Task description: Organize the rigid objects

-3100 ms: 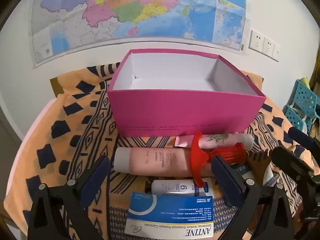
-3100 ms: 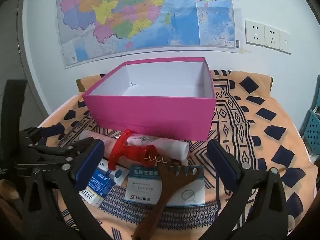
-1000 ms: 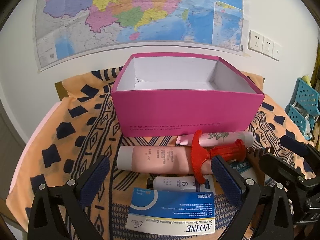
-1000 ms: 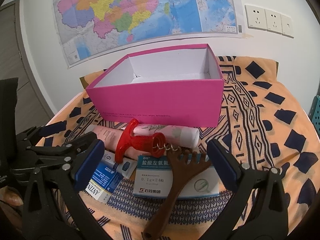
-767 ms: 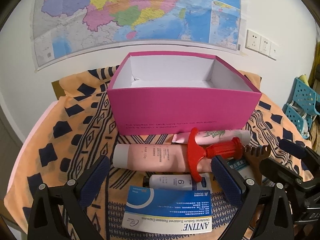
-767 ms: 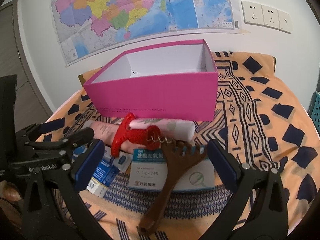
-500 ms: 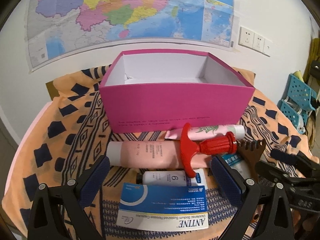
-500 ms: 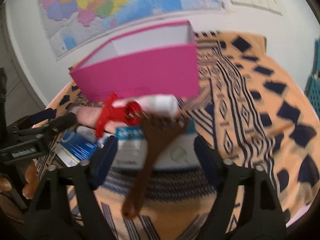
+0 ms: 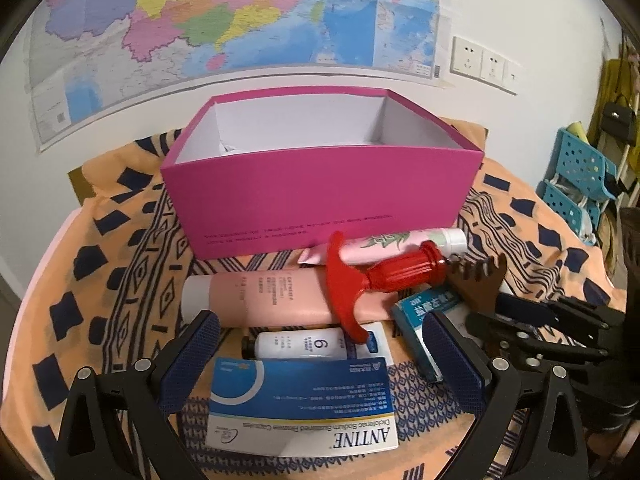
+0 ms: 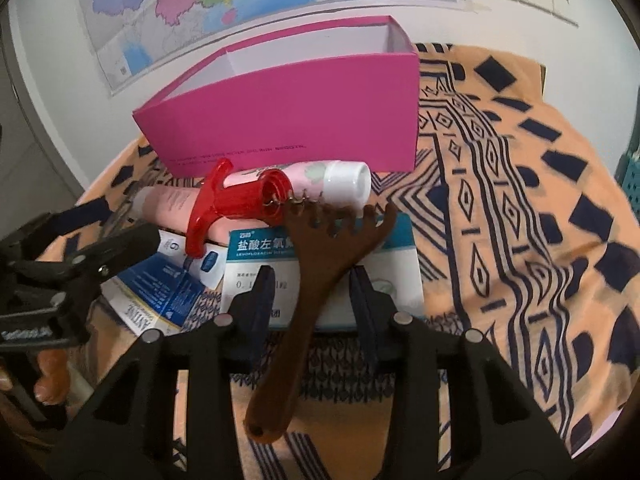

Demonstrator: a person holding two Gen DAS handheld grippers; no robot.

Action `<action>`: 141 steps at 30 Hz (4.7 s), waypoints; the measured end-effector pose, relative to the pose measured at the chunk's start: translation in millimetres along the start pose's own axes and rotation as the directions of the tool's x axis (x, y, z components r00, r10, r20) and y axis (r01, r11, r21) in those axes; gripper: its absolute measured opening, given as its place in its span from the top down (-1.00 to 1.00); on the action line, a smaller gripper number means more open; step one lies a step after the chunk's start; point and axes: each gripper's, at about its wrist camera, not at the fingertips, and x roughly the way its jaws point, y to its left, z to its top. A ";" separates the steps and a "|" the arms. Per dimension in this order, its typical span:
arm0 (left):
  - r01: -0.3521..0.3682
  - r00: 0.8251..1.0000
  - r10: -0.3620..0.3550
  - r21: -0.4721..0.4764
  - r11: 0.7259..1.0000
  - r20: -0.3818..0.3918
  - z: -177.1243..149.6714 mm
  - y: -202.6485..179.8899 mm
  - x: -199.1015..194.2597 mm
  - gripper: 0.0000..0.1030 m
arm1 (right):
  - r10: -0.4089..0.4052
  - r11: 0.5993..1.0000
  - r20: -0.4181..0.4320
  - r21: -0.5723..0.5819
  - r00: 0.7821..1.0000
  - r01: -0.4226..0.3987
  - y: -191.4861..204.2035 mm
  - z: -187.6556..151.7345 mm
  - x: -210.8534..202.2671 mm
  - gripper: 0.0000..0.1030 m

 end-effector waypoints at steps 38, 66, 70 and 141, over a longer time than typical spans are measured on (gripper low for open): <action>0.442 0.896 -0.443 0.176 0.879 -0.039 26.3 -61.2 6.3 0.37 | 0.300 0.937 0.128 0.148 0.945 -0.317 -23.4 35.4 -29.5 0.82; 0.216 0.975 -0.220 0.166 0.962 0.006 58.0 13.8 31.9 0.01 | 0.314 0.940 -0.026 -0.130 0.949 -0.314 -0.7 89.4 13.8 0.37; 0.197 0.980 -0.196 0.150 0.969 -0.026 44.2 21.8 34.0 -0.10 | 0.269 0.962 -0.035 -0.037 0.962 -0.271 -20.5 71.6 23.5 0.23; 0.329 0.932 -0.311 0.075 0.941 -0.185 30.2 46.8 58.4 -0.70 | 0.300 0.954 -0.123 0.018 0.946 -0.300 -5.6 51.1 67.6 -0.03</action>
